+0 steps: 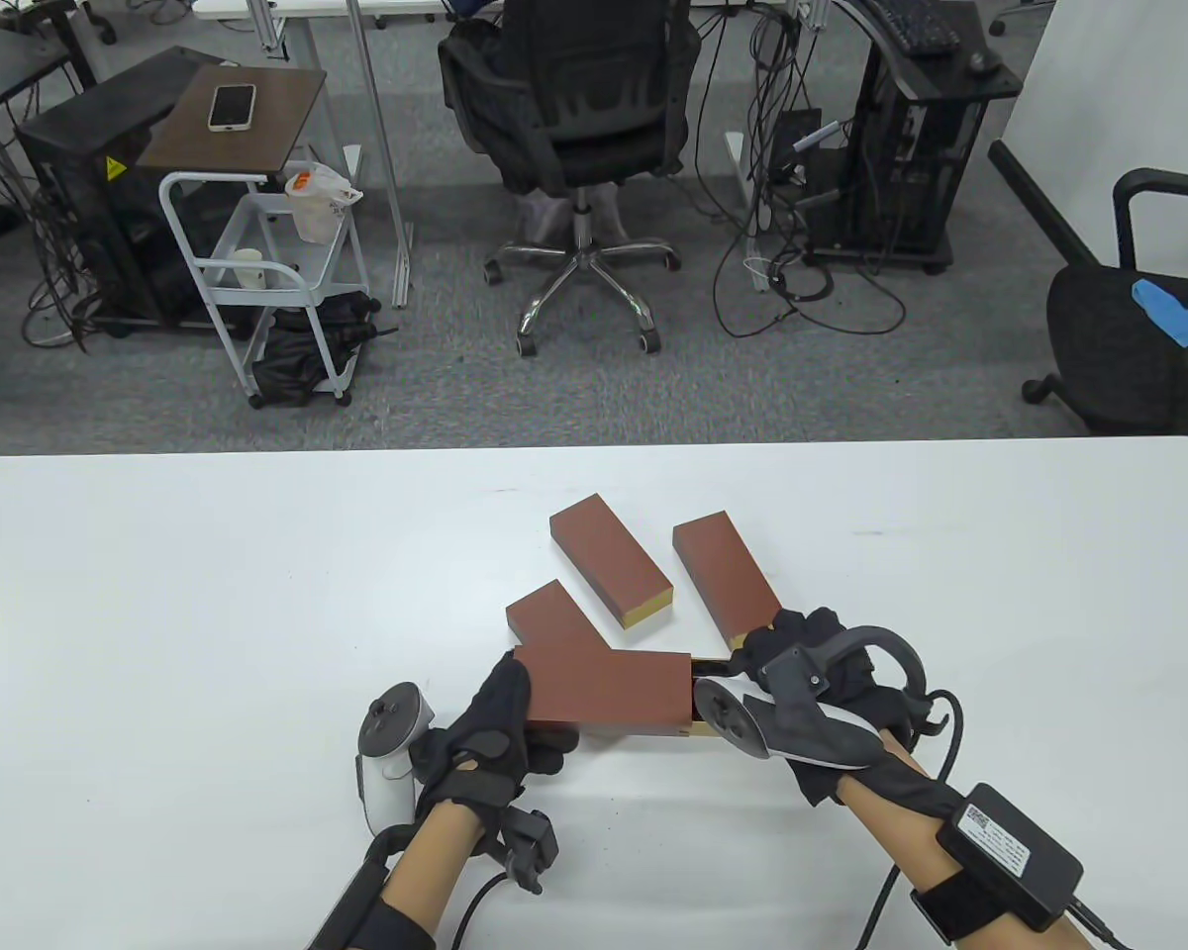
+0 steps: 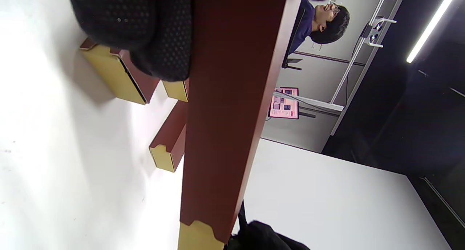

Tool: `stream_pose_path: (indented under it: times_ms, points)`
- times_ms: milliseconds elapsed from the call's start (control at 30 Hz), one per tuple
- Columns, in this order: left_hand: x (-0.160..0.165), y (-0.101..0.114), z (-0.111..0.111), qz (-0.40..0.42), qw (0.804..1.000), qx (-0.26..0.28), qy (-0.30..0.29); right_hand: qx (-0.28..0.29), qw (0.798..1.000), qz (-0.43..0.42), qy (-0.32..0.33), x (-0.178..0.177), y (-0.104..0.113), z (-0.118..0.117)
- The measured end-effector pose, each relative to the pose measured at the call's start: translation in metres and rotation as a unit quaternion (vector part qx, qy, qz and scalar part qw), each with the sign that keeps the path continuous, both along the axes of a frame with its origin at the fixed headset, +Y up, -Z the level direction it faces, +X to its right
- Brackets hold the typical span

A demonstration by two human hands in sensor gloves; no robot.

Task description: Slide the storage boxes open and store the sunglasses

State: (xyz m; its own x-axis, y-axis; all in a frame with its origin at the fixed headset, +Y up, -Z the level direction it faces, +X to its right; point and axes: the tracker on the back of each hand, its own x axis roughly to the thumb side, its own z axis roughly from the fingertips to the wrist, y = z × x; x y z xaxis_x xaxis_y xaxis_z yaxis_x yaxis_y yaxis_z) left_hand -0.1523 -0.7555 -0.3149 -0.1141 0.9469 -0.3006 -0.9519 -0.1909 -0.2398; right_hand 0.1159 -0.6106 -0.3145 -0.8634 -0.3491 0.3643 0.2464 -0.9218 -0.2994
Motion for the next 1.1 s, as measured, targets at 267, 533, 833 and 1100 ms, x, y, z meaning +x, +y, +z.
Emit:
stream_pose_path:
  times_ms: [267,533,833,1100]
  points:
    - [0.003,0.0,0.0,0.004,1.0,0.002,-0.009,-0.037,0.998,-0.04,-0.013,-0.002,-0.002,-0.008]
    - [0.0,-0.005,-0.002,0.01,1.0,-0.004,-0.007,-0.056,0.994,-0.095,-0.023,0.006,-0.006,-0.016]
    - [-0.002,-0.005,-0.002,0.016,1.0,-0.006,-0.009,-0.063,0.977,-0.204,-0.029,0.026,0.002,-0.015]
    - [-0.002,-0.005,-0.003,0.019,1.0,-0.004,-0.011,-0.126,0.884,-0.428,-0.142,0.084,-0.026,-0.035]
